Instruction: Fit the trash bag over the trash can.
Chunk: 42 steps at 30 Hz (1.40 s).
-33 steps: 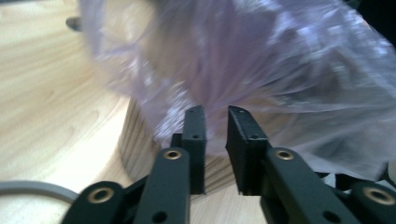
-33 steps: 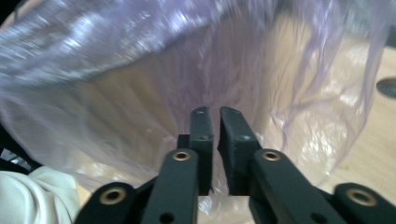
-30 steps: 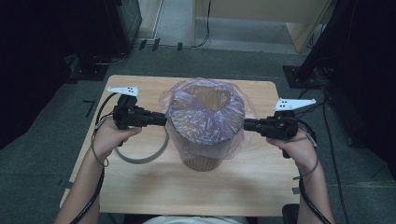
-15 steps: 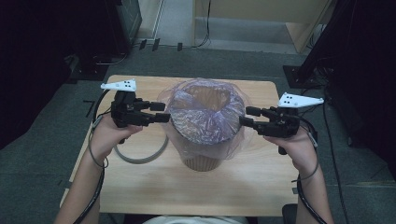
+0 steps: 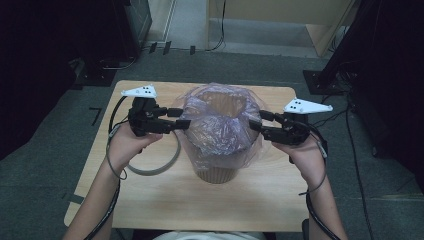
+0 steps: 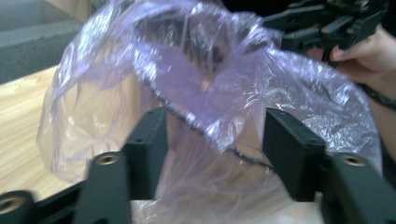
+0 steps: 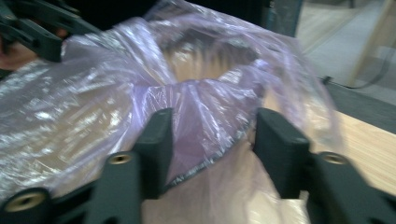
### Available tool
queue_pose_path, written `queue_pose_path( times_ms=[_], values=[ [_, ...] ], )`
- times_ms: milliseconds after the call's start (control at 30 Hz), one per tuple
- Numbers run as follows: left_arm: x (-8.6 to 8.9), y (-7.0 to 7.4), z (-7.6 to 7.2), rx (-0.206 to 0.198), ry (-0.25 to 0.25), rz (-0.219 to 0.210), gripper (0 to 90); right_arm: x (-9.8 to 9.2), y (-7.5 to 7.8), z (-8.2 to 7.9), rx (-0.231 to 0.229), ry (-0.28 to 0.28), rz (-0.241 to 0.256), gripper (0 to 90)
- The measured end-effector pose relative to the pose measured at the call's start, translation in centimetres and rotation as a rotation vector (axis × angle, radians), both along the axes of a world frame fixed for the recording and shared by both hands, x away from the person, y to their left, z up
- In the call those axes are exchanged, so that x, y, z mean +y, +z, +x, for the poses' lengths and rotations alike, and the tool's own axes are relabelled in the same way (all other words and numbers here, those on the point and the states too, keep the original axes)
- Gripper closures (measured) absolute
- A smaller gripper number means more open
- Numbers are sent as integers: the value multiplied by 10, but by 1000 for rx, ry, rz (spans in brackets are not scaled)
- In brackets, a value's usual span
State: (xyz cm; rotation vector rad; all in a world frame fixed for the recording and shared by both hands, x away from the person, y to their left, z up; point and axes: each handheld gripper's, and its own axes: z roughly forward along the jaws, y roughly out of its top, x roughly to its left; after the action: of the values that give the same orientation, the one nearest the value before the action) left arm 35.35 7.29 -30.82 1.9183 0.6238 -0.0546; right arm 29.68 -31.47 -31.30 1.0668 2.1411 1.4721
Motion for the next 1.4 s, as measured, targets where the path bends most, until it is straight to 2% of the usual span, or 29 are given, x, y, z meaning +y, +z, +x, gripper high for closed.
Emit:
queue_pose_path(
  times_ms=[100,167,200,300,333,367,400,467,533,600,667,700,733,800,900,1000,1100,1200,1267,1300,1367,1400],
  values=[
    [2,2,1,61,5,2,469,-3,3,-3,-5,-16,3,627],
    [3,3,0,74,6,2,482,-4,5,-4,-13,-11,-2,655],
    [4,4,0,80,6,6,493,-7,7,-7,-12,4,-3,721],
    [6,5,-1,76,9,10,491,-10,12,-10,7,22,10,825],
    [6,4,-2,53,12,6,479,-12,13,-11,14,34,17,845],
    [8,4,-3,12,8,-3,472,-12,14,-12,17,42,15,847],
    [9,3,-2,-2,0,-10,452,-13,14,-12,18,45,15,848],
    [9,0,0,30,-15,-13,388,-16,13,-12,22,53,28,847],
    [11,-3,2,48,-33,-43,381,-22,10,-9,43,58,55,831],
    [13,-3,3,64,-37,-47,382,-27,8,-9,60,70,76,779],
    [13,1,1,47,-27,-35,381,-28,11,-10,52,97,60,668],
    [13,4,0,28,-27,-21,378,-27,15,-11,29,101,41,610],
    [13,8,-1,7,-26,-8,370,-27,18,-13,-9,98,34,595],
    [11,14,1,9,-27,-3,355,-25,23,-11,-7,112,46,533],
    [9,17,3,21,-47,-31,355,-23,27,-3,3,108,73,453],
    [4,16,10,34,-61,-23,351,-19,31,7,27,119,114,449],
    [1,15,18,52,-58,-24,345,-5,33,18,38,139,74,461],
    [-1,13,22,70,-28,17,347,8,33,26,42,161,34,478],
    [-2,12,22,70,-18,22,347,11,32,28,44,165,26,493],
    [0,12,20,53,-32,7,347,18,32,32,56,160,6,490],
    [2,15,17,30,-40,-6,347,23,31,34,51,172,-11,490],
    [2,15,17,30,-40,-6,347,23,31,34,51,172,-11,490]
  ],
)
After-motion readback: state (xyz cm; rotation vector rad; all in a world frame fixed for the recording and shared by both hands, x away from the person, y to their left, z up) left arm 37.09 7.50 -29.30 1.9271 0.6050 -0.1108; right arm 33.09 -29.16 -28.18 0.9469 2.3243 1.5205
